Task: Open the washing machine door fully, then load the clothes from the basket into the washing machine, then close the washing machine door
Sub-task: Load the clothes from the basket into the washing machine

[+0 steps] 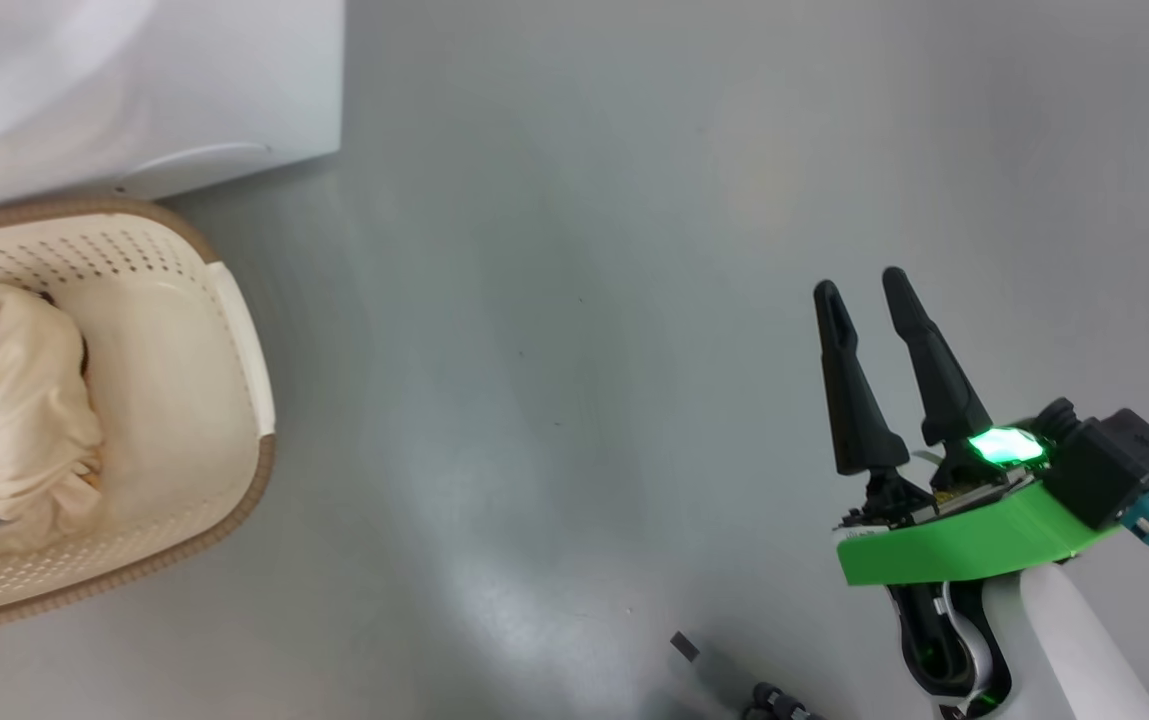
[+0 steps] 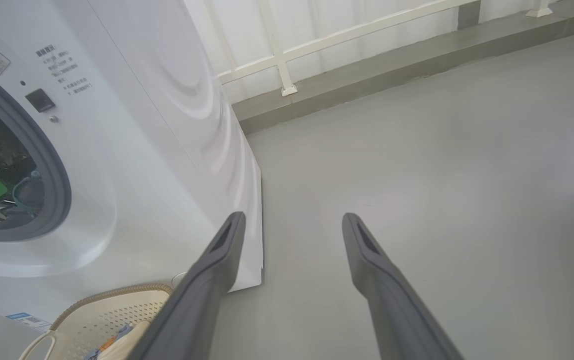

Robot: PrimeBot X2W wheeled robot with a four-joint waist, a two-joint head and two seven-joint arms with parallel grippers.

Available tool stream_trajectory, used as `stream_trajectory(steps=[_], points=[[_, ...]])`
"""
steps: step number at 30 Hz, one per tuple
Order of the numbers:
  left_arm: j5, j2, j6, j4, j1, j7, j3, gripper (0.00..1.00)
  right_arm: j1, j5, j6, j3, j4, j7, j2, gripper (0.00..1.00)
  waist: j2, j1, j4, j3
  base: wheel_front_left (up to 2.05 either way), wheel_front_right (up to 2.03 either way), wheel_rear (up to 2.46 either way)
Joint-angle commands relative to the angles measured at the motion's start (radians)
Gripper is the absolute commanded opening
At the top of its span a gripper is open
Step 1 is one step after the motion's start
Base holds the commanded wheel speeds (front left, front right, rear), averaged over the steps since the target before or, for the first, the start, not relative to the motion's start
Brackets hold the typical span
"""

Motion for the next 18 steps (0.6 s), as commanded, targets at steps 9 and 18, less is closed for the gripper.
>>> stream_trajectory(steps=[9, 18], points=[[-0.071, 0.02, 0.001, -0.108, 0.126, -0.005, 0.007, 1.0, 0.054, -0.034, 0.006, -0.006, -0.017, -0.008, -0.008, 1.0, 0.0, 0.0, 0.043, -0.078, 0.0, 0.0, 0.0], [-0.104, -0.008, 0.001, -0.22, 0.268, -0.005, 0.086, 1.0, 0.059, -0.061, 0.006, -0.019, 0.006, -0.008, -0.008, 1.0, 0.0, 0.0, 0.076, -0.169, 0.0, 0.0, 0.0]])
